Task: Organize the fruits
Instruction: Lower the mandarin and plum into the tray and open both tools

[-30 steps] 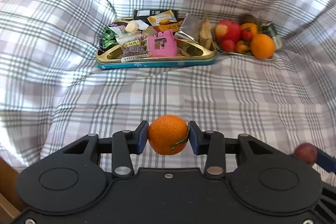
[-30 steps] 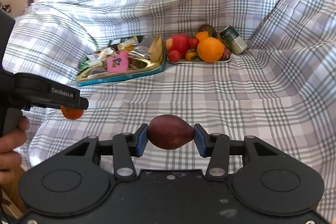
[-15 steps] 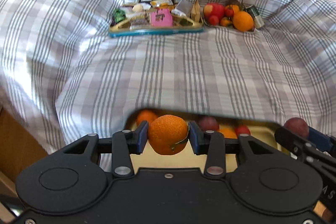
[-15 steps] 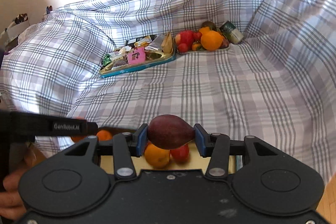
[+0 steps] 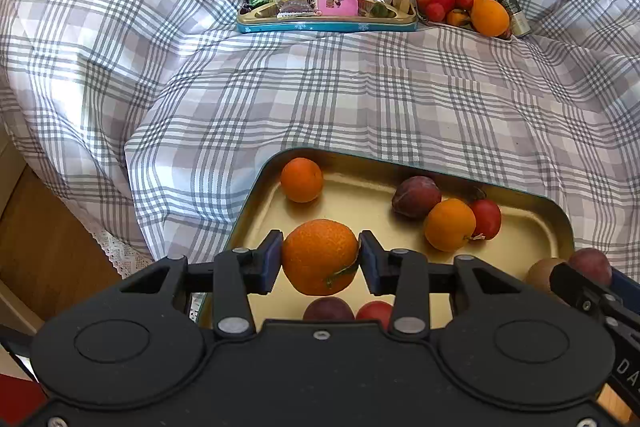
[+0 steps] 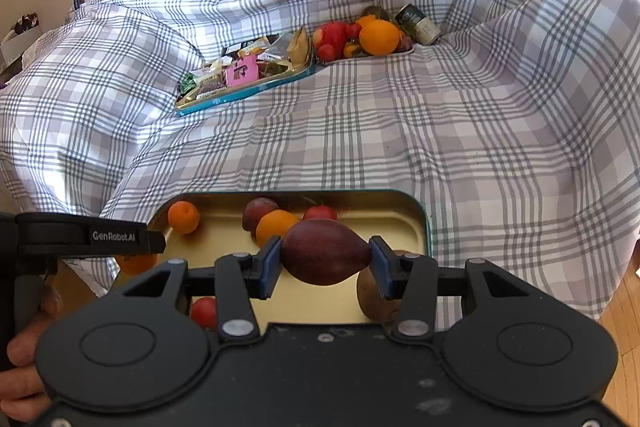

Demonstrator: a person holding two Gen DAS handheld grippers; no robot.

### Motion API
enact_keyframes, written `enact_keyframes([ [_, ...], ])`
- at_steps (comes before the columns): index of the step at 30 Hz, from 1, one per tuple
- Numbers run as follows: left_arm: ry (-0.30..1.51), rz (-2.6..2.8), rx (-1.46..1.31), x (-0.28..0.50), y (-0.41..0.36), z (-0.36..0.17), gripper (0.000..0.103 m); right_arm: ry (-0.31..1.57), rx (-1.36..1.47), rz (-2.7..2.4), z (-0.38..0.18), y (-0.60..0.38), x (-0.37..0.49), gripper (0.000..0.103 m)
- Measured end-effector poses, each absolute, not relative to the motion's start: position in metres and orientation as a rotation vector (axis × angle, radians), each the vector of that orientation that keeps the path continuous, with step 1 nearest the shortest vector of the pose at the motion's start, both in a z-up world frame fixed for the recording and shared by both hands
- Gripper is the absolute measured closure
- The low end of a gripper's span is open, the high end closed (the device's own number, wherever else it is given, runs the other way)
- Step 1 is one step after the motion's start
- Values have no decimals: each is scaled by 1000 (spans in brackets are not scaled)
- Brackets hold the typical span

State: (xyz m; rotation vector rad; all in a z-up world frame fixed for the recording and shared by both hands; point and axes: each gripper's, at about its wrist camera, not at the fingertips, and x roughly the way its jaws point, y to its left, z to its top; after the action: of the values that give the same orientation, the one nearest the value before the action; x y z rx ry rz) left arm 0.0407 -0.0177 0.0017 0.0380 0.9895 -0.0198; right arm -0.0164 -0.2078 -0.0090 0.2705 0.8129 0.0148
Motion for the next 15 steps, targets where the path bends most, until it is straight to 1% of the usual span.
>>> enact_keyframes([
  [8,966,-35,40,36,-20,4,54,815,262,27,-8,-205,-14,53],
  [15,987,-40,34,34,-20,1,54,790,245,46,-2,-199,-14,53],
])
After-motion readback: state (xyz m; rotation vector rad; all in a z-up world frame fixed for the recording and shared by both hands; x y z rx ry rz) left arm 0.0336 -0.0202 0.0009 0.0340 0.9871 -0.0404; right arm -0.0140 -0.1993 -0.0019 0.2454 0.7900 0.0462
